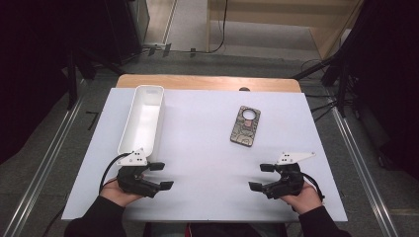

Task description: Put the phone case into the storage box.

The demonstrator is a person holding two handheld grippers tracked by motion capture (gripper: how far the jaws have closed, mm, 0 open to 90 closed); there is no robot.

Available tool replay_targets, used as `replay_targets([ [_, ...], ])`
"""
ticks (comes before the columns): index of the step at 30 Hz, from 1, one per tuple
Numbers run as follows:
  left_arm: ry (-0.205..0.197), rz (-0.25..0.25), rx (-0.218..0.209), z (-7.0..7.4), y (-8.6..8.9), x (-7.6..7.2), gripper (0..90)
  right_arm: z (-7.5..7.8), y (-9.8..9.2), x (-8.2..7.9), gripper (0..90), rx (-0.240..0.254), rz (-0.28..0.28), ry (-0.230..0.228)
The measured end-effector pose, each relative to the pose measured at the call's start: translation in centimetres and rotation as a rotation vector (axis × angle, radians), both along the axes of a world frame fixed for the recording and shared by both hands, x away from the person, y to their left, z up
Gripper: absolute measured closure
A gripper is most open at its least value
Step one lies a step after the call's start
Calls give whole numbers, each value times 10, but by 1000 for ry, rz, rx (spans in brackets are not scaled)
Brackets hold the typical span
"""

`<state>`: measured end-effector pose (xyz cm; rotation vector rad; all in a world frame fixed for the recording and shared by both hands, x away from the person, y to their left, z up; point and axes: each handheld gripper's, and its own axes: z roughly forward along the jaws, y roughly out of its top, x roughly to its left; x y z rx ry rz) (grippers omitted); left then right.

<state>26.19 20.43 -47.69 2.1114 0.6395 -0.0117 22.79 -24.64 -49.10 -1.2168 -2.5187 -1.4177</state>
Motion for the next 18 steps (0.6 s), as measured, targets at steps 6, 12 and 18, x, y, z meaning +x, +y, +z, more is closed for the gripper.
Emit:
replay_targets([
  [6,-13,3,25,0,-2,-1,218,0,0,0,88,0,1,1],
  [12,-8,5,16,3,-3,-1,215,0,0,0,88,-1,3,3],
  [18,-9,-5,2,7,-8,-3,215,-1,0,0,88,0,7,3],
])
